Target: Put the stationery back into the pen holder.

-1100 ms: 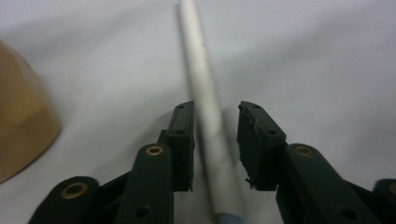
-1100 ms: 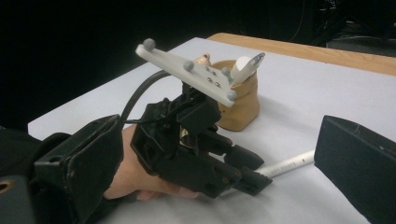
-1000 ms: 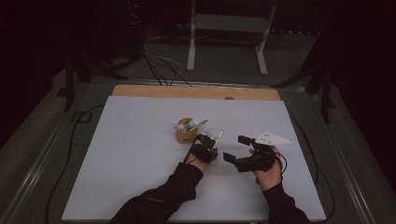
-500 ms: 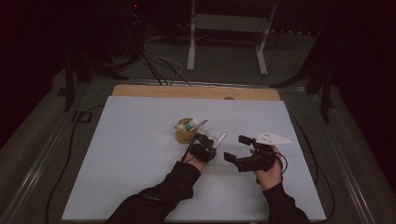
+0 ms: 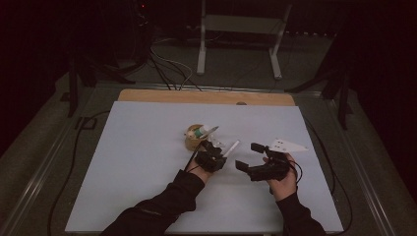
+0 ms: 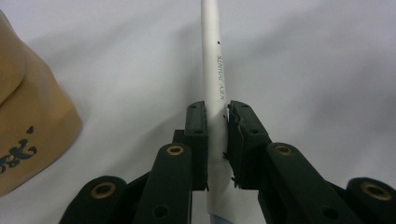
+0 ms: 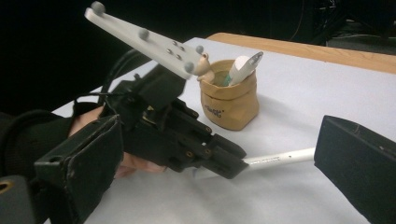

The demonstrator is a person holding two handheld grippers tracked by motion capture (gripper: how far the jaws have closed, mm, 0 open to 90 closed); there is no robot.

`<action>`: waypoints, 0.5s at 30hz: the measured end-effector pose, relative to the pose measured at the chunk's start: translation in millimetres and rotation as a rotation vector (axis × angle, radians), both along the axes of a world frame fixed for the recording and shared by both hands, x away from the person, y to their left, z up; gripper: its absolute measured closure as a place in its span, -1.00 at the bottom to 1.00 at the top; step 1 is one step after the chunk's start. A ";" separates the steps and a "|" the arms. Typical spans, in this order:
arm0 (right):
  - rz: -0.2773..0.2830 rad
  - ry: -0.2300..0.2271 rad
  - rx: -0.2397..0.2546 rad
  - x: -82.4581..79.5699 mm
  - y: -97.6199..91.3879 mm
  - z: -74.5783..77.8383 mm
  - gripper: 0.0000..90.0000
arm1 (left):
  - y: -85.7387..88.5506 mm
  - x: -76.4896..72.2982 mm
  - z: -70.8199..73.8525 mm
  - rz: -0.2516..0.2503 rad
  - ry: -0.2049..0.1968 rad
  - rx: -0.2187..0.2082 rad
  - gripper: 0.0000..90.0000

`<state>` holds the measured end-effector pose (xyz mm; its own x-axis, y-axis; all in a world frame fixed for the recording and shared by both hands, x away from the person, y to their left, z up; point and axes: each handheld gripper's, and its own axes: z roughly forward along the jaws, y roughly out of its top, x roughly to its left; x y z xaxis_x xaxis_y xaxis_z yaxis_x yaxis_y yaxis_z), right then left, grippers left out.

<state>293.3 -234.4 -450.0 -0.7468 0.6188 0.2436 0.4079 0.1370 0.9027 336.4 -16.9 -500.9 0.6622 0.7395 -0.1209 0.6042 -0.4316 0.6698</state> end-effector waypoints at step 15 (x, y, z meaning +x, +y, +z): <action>-0.001 0.005 -0.003 0.6 0.9 -2.0 -0.97 | 28.5 -14.2 14.7 -0.034 -0.010 -0.051 0.77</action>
<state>293.9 -233.5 -452.1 -0.7451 0.6201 0.2456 0.4125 0.1392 0.9003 322.3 11.6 -486.1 0.6886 0.7093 -0.1511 0.5825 -0.4169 0.6978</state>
